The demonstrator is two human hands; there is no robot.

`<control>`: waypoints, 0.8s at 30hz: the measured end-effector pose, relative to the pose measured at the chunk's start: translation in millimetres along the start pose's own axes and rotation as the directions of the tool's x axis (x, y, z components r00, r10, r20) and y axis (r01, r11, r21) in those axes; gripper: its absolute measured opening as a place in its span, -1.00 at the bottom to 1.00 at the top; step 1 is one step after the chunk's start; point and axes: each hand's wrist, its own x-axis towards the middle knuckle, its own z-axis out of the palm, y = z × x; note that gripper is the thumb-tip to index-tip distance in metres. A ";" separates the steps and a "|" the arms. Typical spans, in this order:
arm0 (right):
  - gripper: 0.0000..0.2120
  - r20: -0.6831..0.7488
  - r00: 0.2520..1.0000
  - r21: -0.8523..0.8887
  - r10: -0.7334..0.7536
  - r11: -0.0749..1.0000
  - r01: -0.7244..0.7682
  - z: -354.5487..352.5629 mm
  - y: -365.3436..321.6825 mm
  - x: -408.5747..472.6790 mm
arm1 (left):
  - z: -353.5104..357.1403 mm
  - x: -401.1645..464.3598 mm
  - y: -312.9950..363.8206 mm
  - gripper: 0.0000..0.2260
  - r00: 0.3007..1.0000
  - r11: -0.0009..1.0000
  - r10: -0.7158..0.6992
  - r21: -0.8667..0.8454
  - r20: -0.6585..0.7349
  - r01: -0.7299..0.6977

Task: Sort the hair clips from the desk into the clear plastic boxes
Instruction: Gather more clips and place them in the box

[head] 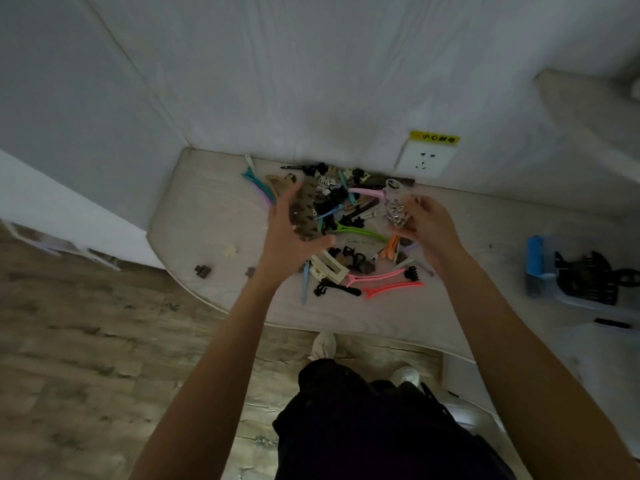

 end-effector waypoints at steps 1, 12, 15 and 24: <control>-0.86 -0.006 1.000 0.066 0.010 0.998 -0.009 -7.9 -0.6 -7.9 | 11.3 -2.0 7.7 -0.11 0.999 0.999 0.010 -0.043 0.053 -0.008; -0.85 -0.471 0.868 0.068 -0.156 0.975 0.212 -243.6 6.5 -86.2 | 220.4 -30.2 149.3 -0.20 0.774 0.822 0.384 0.195 0.504 -0.535; -0.85 -0.489 0.849 -0.069 -0.201 0.979 0.192 -291.7 12.1 -85.2 | 280.2 -27.3 172.1 -0.20 0.750 0.689 0.312 0.405 0.583 -0.601; -0.80 -0.490 0.766 -0.472 -0.416 0.865 0.168 -350.0 11.5 -71.5 | 386.2 -34.8 187.0 -0.20 0.734 0.731 0.231 0.383 0.639 -0.564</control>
